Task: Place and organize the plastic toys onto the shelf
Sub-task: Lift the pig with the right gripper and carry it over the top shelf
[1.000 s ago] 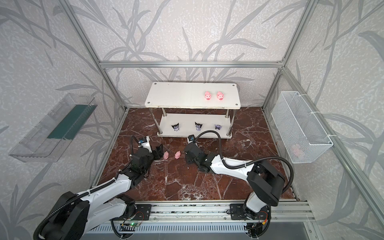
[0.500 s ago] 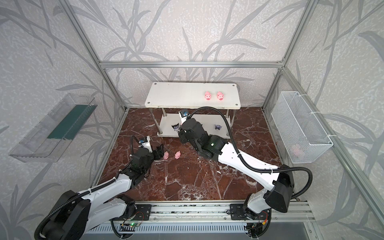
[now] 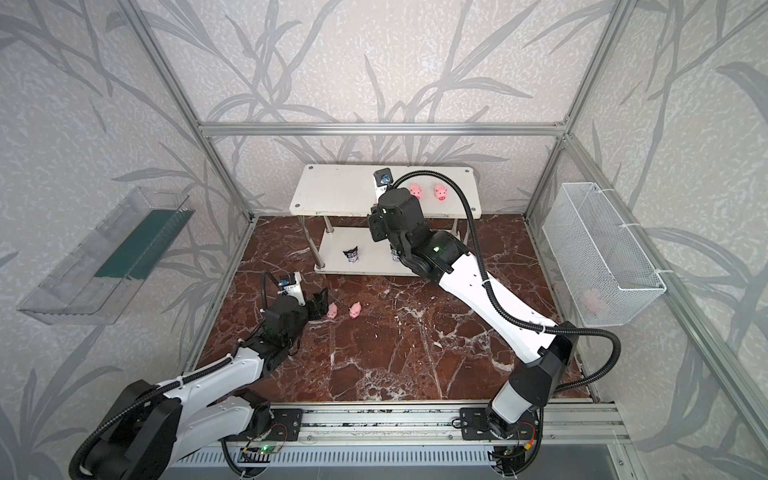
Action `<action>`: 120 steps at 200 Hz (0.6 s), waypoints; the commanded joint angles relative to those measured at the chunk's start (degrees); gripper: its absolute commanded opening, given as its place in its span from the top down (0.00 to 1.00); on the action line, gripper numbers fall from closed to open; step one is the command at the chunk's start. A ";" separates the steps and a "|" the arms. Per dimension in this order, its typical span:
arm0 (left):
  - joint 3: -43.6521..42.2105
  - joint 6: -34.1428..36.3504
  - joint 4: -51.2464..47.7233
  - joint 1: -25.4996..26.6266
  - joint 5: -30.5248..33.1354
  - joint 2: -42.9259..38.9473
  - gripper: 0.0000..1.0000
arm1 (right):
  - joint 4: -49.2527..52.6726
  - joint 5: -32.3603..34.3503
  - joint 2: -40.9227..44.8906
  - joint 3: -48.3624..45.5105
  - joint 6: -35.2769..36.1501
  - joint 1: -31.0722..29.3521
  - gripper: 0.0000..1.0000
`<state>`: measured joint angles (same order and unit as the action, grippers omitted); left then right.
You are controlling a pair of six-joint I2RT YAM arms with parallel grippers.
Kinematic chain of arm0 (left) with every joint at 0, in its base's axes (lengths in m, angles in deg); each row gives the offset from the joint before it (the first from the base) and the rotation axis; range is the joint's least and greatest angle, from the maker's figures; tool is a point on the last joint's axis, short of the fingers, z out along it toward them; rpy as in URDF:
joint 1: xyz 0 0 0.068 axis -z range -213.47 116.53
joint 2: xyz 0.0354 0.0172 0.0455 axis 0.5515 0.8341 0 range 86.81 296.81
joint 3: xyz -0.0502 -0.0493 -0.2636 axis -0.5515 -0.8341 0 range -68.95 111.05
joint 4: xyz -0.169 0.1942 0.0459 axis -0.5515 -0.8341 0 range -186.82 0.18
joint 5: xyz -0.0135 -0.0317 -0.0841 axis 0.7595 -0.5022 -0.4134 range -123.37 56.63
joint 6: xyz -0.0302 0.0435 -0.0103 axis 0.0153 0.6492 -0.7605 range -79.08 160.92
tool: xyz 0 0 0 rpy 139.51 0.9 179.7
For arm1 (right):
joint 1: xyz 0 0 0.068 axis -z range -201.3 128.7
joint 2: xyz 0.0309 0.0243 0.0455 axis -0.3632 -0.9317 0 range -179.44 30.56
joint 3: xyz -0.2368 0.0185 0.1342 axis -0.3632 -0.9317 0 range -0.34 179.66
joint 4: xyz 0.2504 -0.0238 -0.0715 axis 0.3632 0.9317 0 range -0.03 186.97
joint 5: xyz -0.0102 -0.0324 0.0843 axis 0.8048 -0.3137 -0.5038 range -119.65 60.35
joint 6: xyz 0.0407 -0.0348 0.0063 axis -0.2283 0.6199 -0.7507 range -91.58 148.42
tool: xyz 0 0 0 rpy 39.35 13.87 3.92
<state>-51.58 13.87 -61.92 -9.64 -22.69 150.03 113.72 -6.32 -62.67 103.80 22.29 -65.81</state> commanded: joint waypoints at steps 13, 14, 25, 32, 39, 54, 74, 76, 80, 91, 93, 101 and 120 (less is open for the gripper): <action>0.02 -0.29 1.53 -0.23 -0.34 1.10 0.26 | 2.75 -2.19 -3.46 4.61 -0.82 3.01 0.69; 0.03 -0.33 1.54 -0.21 -0.37 1.15 0.26 | 2.86 -2.30 -3.59 4.73 -0.86 3.11 0.69; -0.04 -0.37 1.71 -0.21 -0.43 1.46 0.26 | 2.99 -2.94 -4.22 5.63 -1.30 3.92 0.69; 0.06 -0.37 1.67 -0.25 -0.47 1.53 0.26 | 2.83 -3.00 -4.24 5.98 -1.72 4.37 0.69; 0.10 -0.37 1.70 -0.28 -0.50 1.56 0.26 | 2.89 -3.43 -4.99 6.34 -2.17 4.87 0.70; 0.14 -0.29 1.72 -0.26 -0.43 1.71 0.26 | 3.26 -3.90 -6.68 7.40 -2.59 5.59 0.70; 0.27 -0.20 1.70 -0.27 -0.25 1.99 0.26 | 3.64 -4.16 -7.95 8.61 -2.95 6.34 0.70; 0.29 -0.20 1.71 -0.26 -0.23 1.99 0.26 | 3.53 -4.17 -8.00 8.62 -2.97 6.36 0.70; 0.29 -0.20 1.78 -0.29 -0.28 2.13 0.26 | 3.58 -4.17 -8.10 8.70 -2.93 6.45 0.69; 0.32 -0.20 1.98 -0.32 -0.30 2.47 0.26 | 3.41 -4.18 -8.54 9.03 -3.03 6.61 0.69; 0.37 -0.20 2.05 -0.31 -0.30 2.51 0.26 | 3.50 -4.22 -8.55 9.10 -3.04 6.69 0.70; 0.34 -0.29 2.32 -0.35 -0.39 2.80 0.26 | 3.77 -4.49 -9.11 9.68 -3.28 6.92 0.70; 0.46 -0.46 2.81 -0.35 -0.57 3.54 0.26 | 4.17 -4.70 -10.11 10.92 -3.37 7.30 0.70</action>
<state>-51.58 13.87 -60.76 -9.66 -23.04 152.66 117.15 -10.27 -71.78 111.84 19.60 -58.99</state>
